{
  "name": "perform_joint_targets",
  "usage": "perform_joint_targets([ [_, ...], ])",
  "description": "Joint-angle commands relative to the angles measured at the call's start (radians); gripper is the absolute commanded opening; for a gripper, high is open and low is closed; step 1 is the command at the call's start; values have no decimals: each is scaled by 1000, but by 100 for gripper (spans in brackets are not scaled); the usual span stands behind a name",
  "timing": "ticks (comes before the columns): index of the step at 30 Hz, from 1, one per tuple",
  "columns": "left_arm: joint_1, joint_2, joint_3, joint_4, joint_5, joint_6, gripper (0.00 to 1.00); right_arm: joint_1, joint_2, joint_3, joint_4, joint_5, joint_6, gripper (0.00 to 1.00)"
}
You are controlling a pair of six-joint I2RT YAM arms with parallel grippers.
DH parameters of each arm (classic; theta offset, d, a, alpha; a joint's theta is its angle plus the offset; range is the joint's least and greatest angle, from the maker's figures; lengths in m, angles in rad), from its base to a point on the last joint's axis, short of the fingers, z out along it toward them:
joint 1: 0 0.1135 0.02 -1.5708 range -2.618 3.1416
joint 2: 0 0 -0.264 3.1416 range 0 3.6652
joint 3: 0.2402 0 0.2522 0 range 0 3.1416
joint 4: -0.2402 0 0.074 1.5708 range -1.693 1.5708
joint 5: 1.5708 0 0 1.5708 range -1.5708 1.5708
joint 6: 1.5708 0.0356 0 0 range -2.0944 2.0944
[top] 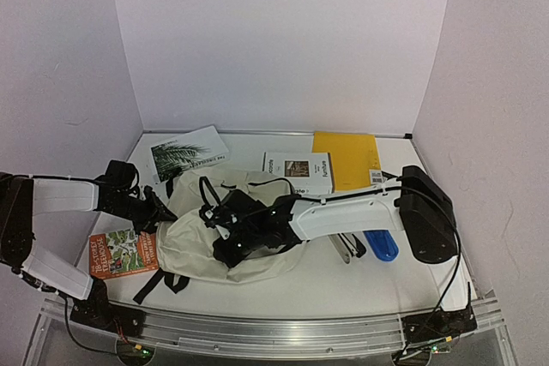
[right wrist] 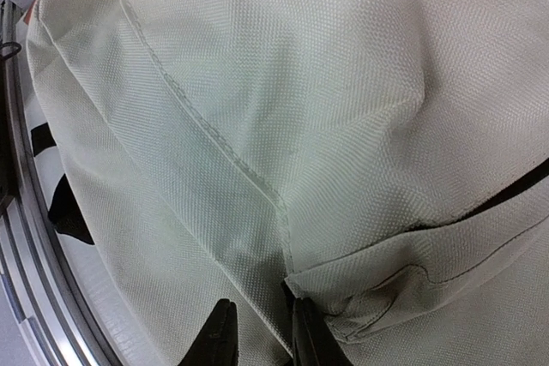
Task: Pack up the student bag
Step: Unzip the student bag at the center of the board.
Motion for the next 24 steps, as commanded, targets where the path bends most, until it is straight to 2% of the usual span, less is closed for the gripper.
perform_joint_targets([
  [1, -6, 0, 37, 38, -5, -6, 26, 6, 27, -3, -6, 59, -23, 24],
  [12, -8, -4, 38, 44, -7, -14, 18, 34, 84, 18, -15, 118, -62, 19],
  [15, -7, -9, 38, 47, -10, -15, 15, 42, 92, 28, -14, 154, -64, 14],
  [17, -8, -11, 38, 49, -17, -16, 12, 47, 90, 32, -13, 190, -60, 6],
  [19, -7, -14, 36, 50, -31, -19, 9, 52, 66, 22, -8, 233, -46, 1],
  [24, -6, -26, 45, 36, -99, -21, 1, 54, -64, -55, 24, 337, 17, 0],
])
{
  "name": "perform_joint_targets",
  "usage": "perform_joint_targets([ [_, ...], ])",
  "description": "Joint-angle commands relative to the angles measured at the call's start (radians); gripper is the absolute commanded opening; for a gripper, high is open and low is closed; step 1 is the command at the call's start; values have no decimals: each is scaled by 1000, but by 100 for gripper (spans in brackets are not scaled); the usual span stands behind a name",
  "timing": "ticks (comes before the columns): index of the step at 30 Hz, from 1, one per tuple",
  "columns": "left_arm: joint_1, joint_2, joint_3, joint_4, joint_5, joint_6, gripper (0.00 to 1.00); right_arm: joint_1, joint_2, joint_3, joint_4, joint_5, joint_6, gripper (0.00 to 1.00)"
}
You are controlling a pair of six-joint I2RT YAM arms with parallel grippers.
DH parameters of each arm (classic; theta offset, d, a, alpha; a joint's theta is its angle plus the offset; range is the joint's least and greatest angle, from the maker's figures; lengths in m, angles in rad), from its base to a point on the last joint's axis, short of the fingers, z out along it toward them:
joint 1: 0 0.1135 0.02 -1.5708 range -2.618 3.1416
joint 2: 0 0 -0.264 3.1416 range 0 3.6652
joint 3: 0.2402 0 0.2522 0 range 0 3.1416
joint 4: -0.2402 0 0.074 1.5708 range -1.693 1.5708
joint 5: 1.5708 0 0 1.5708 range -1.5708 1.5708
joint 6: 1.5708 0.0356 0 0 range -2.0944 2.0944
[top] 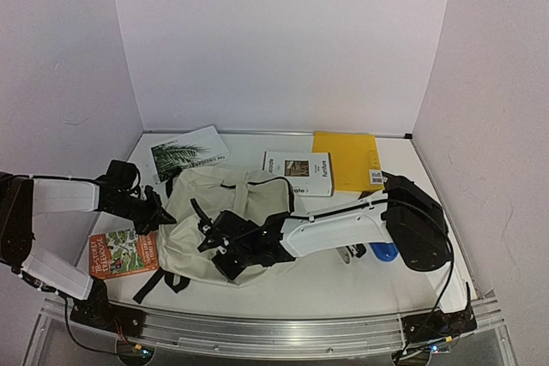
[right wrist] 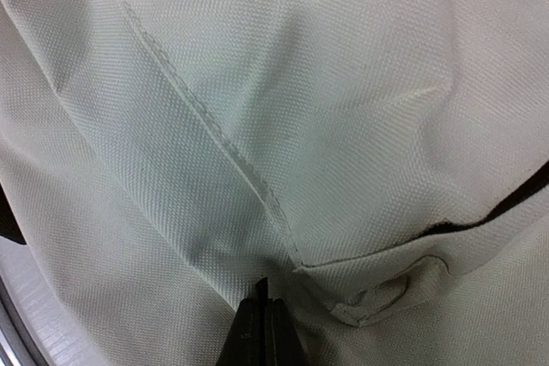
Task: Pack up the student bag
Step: Unzip the student bag at the center of the board.
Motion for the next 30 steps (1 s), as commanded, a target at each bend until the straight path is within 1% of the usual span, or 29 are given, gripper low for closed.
perform_joint_targets([
  [1, 3, -29, 50, 16, -101, 0, 0, -4, -160, -71, 13, 159, 69, 0],
  [6, 6, -40, 63, -28, -168, 19, 0, -4, -324, -185, 17, 214, 148, 0],
  [14, 21, -48, 62, -49, -215, 51, 0, -12, -406, -309, 14, 280, 292, 0],
  [19, 28, -65, 63, -69, -249, 81, 0, -85, -479, -362, 14, 292, 334, 0],
  [26, 28, -84, 77, -86, -291, 123, 0, -229, -560, -450, 67, 197, 316, 0],
  [28, 28, -85, 90, -97, -297, 140, 0, -263, -579, -476, 110, 145, 295, 0],
  [30, 28, -87, 111, -108, -299, 162, 0, -288, -588, -486, 163, 61, 272, 0],
])
